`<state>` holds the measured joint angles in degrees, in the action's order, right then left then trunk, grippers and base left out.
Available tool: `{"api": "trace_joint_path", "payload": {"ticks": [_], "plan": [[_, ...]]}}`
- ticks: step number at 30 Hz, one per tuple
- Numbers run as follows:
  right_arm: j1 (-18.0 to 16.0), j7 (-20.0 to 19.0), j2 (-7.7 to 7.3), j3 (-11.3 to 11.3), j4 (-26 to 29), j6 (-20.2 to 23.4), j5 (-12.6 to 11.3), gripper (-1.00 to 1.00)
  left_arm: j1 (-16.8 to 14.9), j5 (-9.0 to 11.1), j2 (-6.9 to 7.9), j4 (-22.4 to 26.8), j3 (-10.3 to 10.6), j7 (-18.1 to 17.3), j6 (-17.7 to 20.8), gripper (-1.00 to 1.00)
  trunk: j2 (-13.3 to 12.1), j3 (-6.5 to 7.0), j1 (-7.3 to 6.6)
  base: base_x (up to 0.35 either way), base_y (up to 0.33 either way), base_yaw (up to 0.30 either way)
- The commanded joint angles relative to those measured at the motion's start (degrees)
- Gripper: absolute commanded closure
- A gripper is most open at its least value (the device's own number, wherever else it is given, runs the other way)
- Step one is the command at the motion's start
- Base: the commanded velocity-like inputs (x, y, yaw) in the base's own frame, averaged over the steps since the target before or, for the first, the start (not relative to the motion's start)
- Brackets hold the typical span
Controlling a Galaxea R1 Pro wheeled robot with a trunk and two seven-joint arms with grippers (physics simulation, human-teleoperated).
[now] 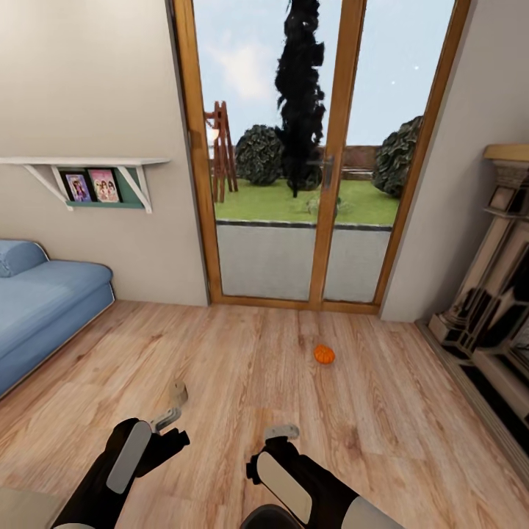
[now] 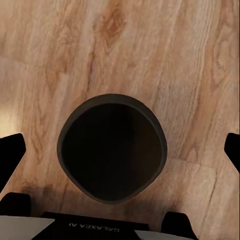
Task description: Place each of the two pumpkins and all three candles from the living room inside a cabinet in the living room (use any cabinet), then make sure every cabinet is closed, and position the cauldron so it is next to a table in the living room.
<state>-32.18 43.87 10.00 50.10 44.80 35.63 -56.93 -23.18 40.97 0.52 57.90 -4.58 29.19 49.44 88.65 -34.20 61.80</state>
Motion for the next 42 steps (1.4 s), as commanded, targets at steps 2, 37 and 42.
{"api": "trace_joint_path", "payload": {"ticks": [2, 37, 42], "plan": [[-0.1, 0.7, 0.00, 0.1, -0.3, 0.1, -0.4, -1.00, 0.0, 0.6, 0.01, 0.0, 0.0, 0.6, 0.1, -1.00, 0.9, -0.42, 0.44, 0.000, 0.000, 0.000], [-1.0, 3.3, 0.00, -7.9, -4.6, 0.0, -0.4, -1.00, 0.0, -8.5, -3.97, -2.7, 12.5, 1.4, -0.7, -1.00, 14.9, -6.71, 8.13, 0.000, 0.000, 0.000], [-1.0, 3.2, 0.00, -7.9, -4.6, 0.0, -0.4, -1.00, 0.0, -10.4, -4.46, -3.0, 12.5, 1.4, -0.7, -1.00, 16.9, -7.60, 9.23, 0.000, 0.000, 0.000]]}}
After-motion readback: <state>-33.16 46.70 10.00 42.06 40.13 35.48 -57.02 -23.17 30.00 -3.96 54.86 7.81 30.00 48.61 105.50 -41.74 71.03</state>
